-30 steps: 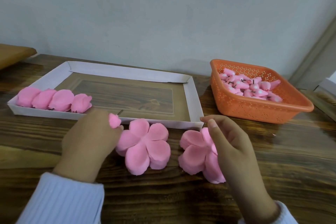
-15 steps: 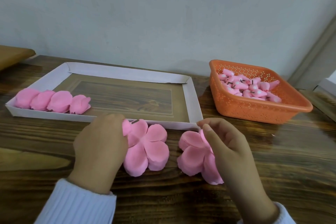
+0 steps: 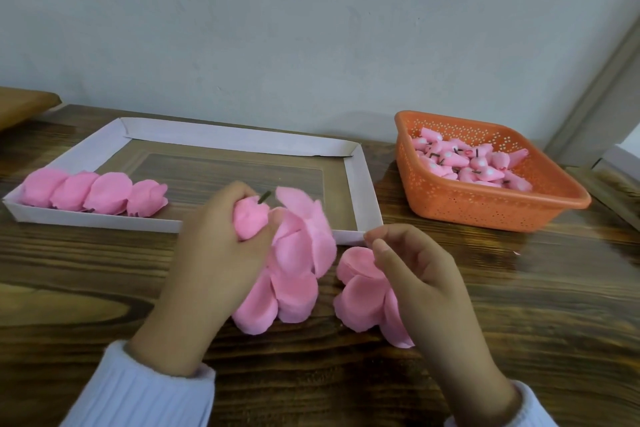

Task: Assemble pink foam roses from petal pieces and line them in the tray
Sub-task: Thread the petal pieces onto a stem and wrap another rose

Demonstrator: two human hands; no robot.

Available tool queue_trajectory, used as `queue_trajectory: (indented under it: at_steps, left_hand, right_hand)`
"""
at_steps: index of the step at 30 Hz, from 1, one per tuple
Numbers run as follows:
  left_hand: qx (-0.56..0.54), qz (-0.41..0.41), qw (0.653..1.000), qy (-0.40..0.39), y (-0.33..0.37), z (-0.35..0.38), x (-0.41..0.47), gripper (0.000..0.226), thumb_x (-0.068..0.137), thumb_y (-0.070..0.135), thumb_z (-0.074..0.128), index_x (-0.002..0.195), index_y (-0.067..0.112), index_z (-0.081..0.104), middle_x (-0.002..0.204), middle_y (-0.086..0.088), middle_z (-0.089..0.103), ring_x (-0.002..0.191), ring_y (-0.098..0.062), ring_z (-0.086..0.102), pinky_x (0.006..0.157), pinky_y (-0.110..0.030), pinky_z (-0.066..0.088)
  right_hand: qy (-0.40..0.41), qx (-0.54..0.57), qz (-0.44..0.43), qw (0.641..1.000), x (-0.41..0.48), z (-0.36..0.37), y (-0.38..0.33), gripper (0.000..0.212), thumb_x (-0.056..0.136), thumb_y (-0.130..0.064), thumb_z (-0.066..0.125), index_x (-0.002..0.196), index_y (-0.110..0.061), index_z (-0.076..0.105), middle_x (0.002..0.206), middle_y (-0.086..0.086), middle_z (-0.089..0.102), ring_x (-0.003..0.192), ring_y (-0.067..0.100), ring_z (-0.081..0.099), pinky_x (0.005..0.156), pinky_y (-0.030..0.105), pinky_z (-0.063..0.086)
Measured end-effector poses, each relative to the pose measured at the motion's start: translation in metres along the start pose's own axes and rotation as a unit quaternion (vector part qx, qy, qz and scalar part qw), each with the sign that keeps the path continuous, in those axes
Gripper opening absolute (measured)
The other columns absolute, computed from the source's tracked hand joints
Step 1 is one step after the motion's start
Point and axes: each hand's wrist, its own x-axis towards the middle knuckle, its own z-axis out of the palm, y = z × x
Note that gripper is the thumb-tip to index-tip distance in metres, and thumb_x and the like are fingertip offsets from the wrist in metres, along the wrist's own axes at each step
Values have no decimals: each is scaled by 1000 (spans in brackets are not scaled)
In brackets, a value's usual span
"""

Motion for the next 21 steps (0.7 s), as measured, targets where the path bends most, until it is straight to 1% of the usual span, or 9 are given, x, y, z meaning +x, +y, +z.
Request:
queue_trajectory:
  at_steps: [3, 6, 8, 12, 14, 16, 17, 19, 21]
  left_hand:
    - [-229, -102, 967, -38, 16, 12, -9, 22, 77, 30, 71, 65, 18, 57, 58, 5, 56, 57, -2, 53, 57, -20, 40]
    - [-377, -183, 904, -87, 19, 26, -15, 11, 67, 27, 68, 60, 21, 62, 63, 3, 58, 70, -11, 57, 68, -32, 48]
    - [-411, -197, 884, -109, 19, 31, -17, 8, 63, 27, 71, 62, 20, 67, 70, -5, 61, 75, -20, 59, 75, -41, 50]
    - [-378, -181, 893, -165, 18, 32, -20, 18, 65, 32, 71, 53, 25, 59, 51, 2, 45, 46, -13, 42, 47, -25, 34]
    - [-324, -177, 911, -185, 16, 32, -20, 27, 75, 28, 72, 52, 27, 57, 43, 11, 44, 39, -7, 41, 41, -23, 33]
    - [-262, -167, 933, -182, 15, 33, -21, 26, 80, 27, 70, 59, 25, 56, 40, 9, 45, 38, -6, 43, 40, -19, 35]
    - [-239, -157, 944, -166, 16, 33, -21, 21, 78, 29, 68, 61, 24, 57, 41, 7, 48, 39, -5, 46, 40, -15, 36]
    - [-200, -124, 965, -112, 16, 33, -21, 15, 74, 35, 65, 67, 23, 59, 47, 2, 56, 44, -1, 53, 44, -11, 38]
    - [-181, -86, 978, -57, 17, 34, -21, 18, 72, 36, 63, 73, 18, 59, 57, -1, 63, 54, -5, 60, 54, -15, 43]
  right_hand:
    - [-42, 83, 46, 995, -2, 4, -1, 17, 93, -17, 56, 87, -16, 72, 84, -3, 72, 79, 8, 67, 74, 22, 55]
    - [-81, 203, 168, 961, -1, 8, -2, 33, 86, -49, 60, 86, -21, 77, 81, -2, 72, 76, 12, 67, 68, 29, 54]
    - [-126, 295, 231, 919, 0, 8, -4, 55, 73, -60, 55, 99, -16, 77, 99, 10, 74, 87, 23, 70, 68, 31, 55]
    - [-135, 425, 269, 854, 2, 2, -5, 89, 70, -57, 60, 131, 6, 49, 102, 20, 60, 73, 29, 57, 59, 34, 42]
    - [-133, 425, 272, 853, 4, -2, -1, 75, 77, -41, 62, 131, 9, 49, 103, 22, 60, 77, 38, 58, 69, 43, 45]
    - [-127, 402, 284, 861, 4, -6, 0, 54, 81, -24, 61, 124, 8, 57, 115, 27, 65, 108, 45, 61, 98, 57, 42]
    - [-110, 398, 289, 864, 4, -7, -1, 47, 80, -19, 61, 118, 8, 61, 113, 28, 66, 110, 43, 62, 98, 57, 44]
    - [-46, 409, 276, 869, 4, -10, -4, 29, 77, -11, 64, 100, 6, 68, 93, 23, 73, 85, 30, 73, 71, 40, 60]
    - [57, 360, 237, 901, 4, -11, -3, 7, 83, -6, 66, 87, -2, 69, 73, 12, 74, 64, 18, 72, 52, 28, 57]
